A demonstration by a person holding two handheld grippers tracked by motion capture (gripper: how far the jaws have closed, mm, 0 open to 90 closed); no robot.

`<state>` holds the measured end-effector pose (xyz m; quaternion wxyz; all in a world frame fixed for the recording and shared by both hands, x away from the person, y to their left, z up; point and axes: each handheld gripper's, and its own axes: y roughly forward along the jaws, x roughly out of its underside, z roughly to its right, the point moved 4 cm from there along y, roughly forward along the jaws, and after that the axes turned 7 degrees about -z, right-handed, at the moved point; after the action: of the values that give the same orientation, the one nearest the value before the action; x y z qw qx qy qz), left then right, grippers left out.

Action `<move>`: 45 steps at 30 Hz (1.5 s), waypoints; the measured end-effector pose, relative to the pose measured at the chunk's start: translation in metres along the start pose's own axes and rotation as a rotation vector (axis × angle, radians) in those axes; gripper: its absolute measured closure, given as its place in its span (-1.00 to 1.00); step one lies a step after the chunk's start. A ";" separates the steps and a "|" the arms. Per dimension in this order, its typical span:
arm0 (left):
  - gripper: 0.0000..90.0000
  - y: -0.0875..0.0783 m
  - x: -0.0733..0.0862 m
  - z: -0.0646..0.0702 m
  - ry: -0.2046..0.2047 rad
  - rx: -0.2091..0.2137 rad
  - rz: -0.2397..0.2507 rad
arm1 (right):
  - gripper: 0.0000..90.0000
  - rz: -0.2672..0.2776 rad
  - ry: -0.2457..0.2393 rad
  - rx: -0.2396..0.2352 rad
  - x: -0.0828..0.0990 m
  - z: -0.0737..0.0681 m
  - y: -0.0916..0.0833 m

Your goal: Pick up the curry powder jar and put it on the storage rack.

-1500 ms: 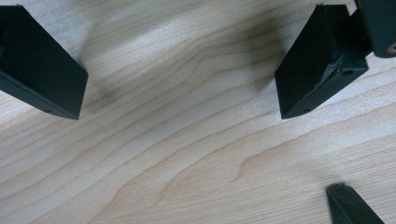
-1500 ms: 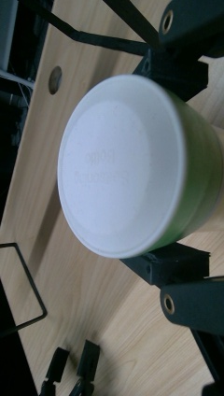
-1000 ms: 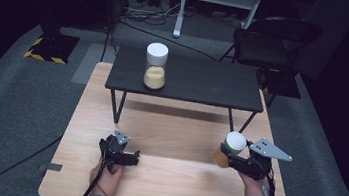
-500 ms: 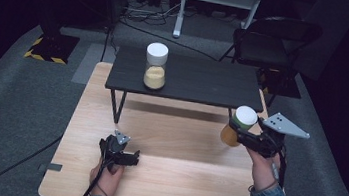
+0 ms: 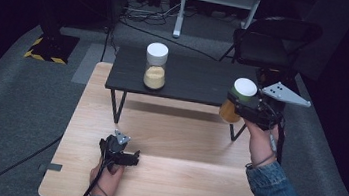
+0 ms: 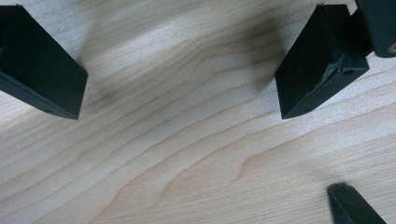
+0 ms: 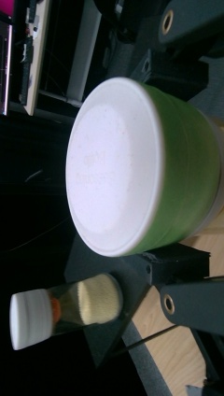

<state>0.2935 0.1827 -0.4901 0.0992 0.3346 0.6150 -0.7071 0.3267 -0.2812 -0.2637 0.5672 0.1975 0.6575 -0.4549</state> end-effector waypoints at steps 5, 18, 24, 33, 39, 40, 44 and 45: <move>-0.96 0.000 0.000 0.000 0.008 0.004 -0.002 | -0.27 0.007 -0.021 0.024 -0.017 -0.006 0.012; -0.96 0.000 0.000 0.000 0.009 0.008 0.000 | -0.27 -0.014 0.026 0.043 -0.037 0.001 0.057; -0.96 0.000 0.000 0.000 0.009 0.007 0.001 | -0.27 -0.035 0.054 0.044 -0.035 0.007 0.075; -0.96 0.000 0.000 0.000 0.009 0.007 0.000 | -0.43 -0.034 0.051 0.050 -0.033 0.012 0.080; -0.96 0.000 0.000 0.000 0.012 0.007 -0.003 | -0.76 -0.003 0.049 0.042 -0.028 0.013 0.066; -0.96 0.000 0.000 0.000 0.014 0.007 -0.001 | -0.77 -0.002 0.042 0.045 -0.026 0.013 0.062; -0.96 0.000 0.000 0.000 0.011 0.007 -0.004 | -0.81 -0.003 0.033 0.047 -0.019 0.014 0.051; -0.96 0.000 0.000 0.000 0.011 0.007 -0.004 | -0.81 0.000 0.035 0.045 -0.017 0.015 0.048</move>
<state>0.2937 0.1824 -0.4897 0.0933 0.3374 0.6139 -0.7075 0.3771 -0.2653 -0.2652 0.5512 0.2180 0.6570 -0.4659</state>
